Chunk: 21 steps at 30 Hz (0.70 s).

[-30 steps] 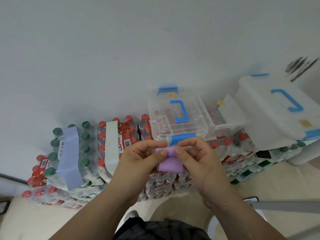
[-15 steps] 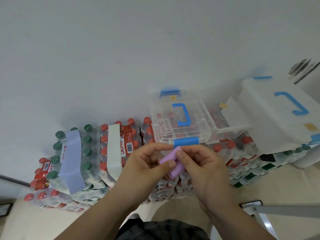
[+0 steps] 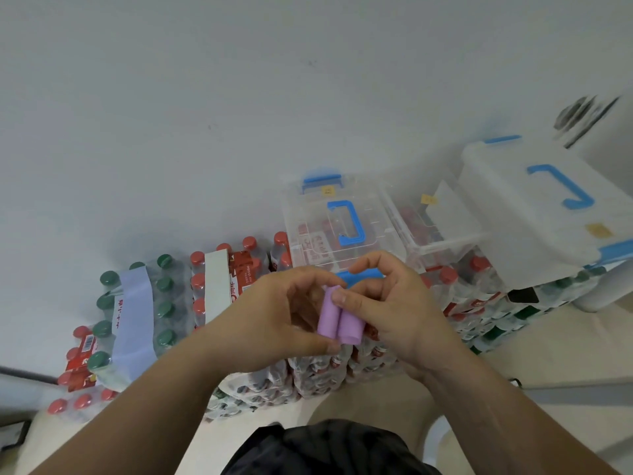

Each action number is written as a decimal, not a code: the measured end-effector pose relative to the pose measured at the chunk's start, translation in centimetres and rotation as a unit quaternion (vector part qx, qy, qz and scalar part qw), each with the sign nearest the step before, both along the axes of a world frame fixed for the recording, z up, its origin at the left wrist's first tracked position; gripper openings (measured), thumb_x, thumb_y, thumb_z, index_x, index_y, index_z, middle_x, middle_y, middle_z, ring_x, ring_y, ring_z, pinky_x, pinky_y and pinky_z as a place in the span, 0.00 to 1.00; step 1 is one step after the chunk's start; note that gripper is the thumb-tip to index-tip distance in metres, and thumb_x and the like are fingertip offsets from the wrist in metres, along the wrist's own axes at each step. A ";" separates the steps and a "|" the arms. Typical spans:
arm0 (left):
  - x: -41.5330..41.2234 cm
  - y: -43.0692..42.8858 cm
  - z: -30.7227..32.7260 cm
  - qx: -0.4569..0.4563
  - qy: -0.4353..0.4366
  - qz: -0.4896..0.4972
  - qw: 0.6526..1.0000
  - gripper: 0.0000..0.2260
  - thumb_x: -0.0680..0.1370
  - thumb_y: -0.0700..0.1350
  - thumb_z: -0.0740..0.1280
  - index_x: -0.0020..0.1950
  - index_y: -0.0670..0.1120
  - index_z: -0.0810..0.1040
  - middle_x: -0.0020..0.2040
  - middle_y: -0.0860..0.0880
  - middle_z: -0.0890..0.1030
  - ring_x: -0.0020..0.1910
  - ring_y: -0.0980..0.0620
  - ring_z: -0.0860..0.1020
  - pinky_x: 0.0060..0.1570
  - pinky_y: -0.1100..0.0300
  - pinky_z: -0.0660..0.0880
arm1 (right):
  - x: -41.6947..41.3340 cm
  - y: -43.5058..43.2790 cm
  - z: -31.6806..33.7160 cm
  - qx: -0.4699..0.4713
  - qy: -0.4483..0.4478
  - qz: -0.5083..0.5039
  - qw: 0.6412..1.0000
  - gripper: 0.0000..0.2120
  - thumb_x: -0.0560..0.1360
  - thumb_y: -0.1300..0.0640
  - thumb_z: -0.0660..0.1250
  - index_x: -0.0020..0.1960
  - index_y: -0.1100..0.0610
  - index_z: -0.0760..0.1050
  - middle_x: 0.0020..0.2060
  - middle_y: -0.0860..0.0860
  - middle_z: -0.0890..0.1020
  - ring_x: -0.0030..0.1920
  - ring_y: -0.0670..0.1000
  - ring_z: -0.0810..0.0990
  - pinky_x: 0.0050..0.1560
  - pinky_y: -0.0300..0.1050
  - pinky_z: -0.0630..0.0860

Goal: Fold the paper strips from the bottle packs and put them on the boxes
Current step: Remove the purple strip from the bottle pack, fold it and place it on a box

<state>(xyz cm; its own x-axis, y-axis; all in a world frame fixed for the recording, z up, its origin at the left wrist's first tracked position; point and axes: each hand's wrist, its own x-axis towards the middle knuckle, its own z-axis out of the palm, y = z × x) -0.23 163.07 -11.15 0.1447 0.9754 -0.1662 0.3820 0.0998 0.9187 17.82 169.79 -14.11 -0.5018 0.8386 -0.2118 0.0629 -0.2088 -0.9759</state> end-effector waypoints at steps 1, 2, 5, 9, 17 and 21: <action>0.1 0.1 0.0 0.017 0.022 0.004 1.000 0.26 0.66 0.40 0.82 0.60 0.53 0.78 0.52 0.50 0.84 0.49 0.47 0.85 0.50 0.51 0.83 | 0.0 0.0 0.0 -0.011 0.008 0.000 1.000 0.18 0.69 0.57 0.78 0.55 0.53 0.75 0.35 0.60 0.84 0.35 0.50 0.82 0.40 0.44 0.78; 0.1 0.2 0.0 0.030 0.037 0.012 0.999 0.26 0.65 0.41 0.82 0.59 0.53 0.78 0.53 0.52 0.83 0.49 0.48 0.85 0.49 0.52 0.83 | 0.1 -0.1 0.0 -0.028 0.021 0.001 0.999 0.22 0.66 0.54 0.78 0.57 0.52 0.75 0.36 0.60 0.84 0.36 0.50 0.82 0.40 0.43 0.78; 0.1 0.2 -0.2 0.061 0.026 0.029 0.997 0.26 0.63 0.41 0.83 0.58 0.52 0.79 0.55 0.53 0.80 0.51 0.47 0.82 0.49 0.54 0.82 | 0.5 -0.1 -0.1 -0.083 0.071 0.008 0.994 0.26 0.64 0.55 0.77 0.61 0.53 0.75 0.38 0.61 0.83 0.38 0.53 0.83 0.39 0.42 0.79; 0.2 0.0 0.0 0.068 -0.074 0.043 0.994 0.25 0.63 0.40 0.82 0.58 0.45 0.80 0.54 0.47 0.82 0.53 0.44 0.82 0.51 0.56 0.80 | 1.0 0.1 -0.4 -0.111 0.090 0.013 0.990 0.26 0.66 0.59 0.76 0.64 0.55 0.76 0.45 0.71 0.81 0.42 0.59 0.83 0.40 0.46 0.81; -0.6 -0.6 -0.4 0.069 -0.123 0.064 0.988 0.23 0.61 0.39 0.83 0.54 0.45 0.82 0.49 0.45 0.85 0.49 0.46 0.84 0.49 0.57 0.80 | 0.6 -0.2 -0.8 -0.101 0.073 0.035 0.992 0.26 0.66 0.60 0.76 0.63 0.55 0.76 0.37 0.58 0.84 0.39 0.55 0.84 0.41 0.45 0.82; -1.0 -0.9 -0.8 0.039 -0.096 0.067 0.992 0.24 0.62 0.37 0.82 0.56 0.45 0.81 0.51 0.44 0.85 0.49 0.44 0.85 0.49 0.54 0.82 | 0.6 0.0 -0.3 -0.044 0.033 0.040 0.998 0.23 0.69 0.66 0.76 0.61 0.54 0.76 0.36 0.59 0.82 0.39 0.55 0.82 0.44 0.46 0.82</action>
